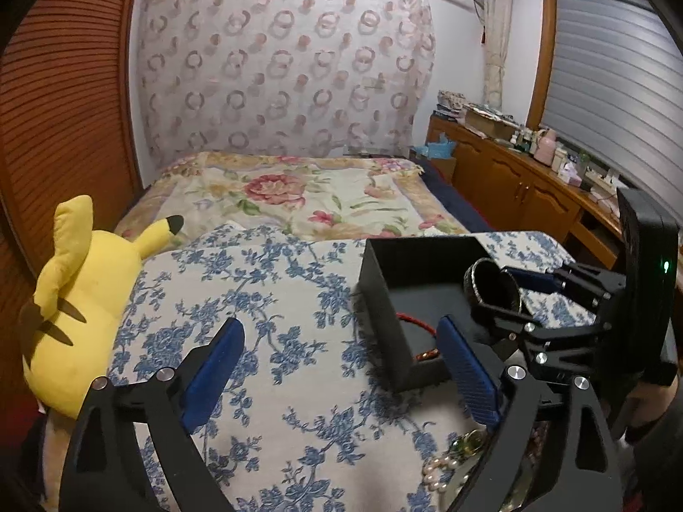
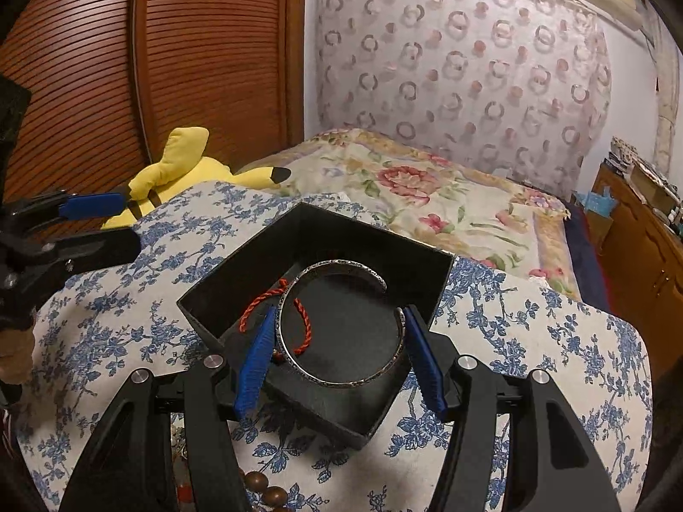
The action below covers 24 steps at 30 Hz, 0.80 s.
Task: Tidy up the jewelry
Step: 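Carry both items over the black box and open both tools to drop them, then withdraw both tools from the box back toward the jewelry pile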
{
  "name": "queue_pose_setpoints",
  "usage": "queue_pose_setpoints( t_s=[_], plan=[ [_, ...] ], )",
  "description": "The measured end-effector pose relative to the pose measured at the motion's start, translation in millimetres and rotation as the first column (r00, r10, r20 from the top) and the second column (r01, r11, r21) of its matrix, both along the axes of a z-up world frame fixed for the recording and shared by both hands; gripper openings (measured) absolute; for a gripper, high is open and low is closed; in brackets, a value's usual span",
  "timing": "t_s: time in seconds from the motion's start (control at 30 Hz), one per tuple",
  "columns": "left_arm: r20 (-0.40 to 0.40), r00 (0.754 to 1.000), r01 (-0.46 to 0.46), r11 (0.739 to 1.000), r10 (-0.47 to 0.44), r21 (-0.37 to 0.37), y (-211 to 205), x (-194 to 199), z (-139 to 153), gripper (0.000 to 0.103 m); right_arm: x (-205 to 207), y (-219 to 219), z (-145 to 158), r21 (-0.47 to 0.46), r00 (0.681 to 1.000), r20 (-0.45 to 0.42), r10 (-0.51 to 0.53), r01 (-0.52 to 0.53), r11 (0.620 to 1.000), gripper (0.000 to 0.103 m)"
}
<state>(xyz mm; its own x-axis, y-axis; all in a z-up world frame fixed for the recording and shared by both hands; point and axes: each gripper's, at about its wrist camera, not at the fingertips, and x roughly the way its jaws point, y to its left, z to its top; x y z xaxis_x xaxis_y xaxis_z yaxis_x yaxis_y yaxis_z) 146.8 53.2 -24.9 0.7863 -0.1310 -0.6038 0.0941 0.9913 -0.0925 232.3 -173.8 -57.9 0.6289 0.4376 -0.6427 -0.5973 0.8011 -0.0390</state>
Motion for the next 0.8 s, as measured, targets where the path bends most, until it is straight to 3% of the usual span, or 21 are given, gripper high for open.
queue_pose_setpoints(
  t_s=[0.1,0.4,0.8],
  plan=[
    [-0.008,1.0,-0.004,1.0,0.004,0.002,2,-2,-4,0.094,0,2,0,-0.009,1.0,0.002,0.004,-0.004,1.0,0.062],
    [-0.036,0.999,0.002,1.0,-0.001,0.0,5,-12,-16,0.095,-11,-6,10,0.024,1.0,0.022,0.001,-0.001,1.0,0.063],
    [-0.065,0.996,0.054,0.999,-0.054,-0.004,-9,-51,-33,0.095,-87,-62,13,0.057,0.999,0.041,-0.032,0.03,0.998,0.063]
  ],
)
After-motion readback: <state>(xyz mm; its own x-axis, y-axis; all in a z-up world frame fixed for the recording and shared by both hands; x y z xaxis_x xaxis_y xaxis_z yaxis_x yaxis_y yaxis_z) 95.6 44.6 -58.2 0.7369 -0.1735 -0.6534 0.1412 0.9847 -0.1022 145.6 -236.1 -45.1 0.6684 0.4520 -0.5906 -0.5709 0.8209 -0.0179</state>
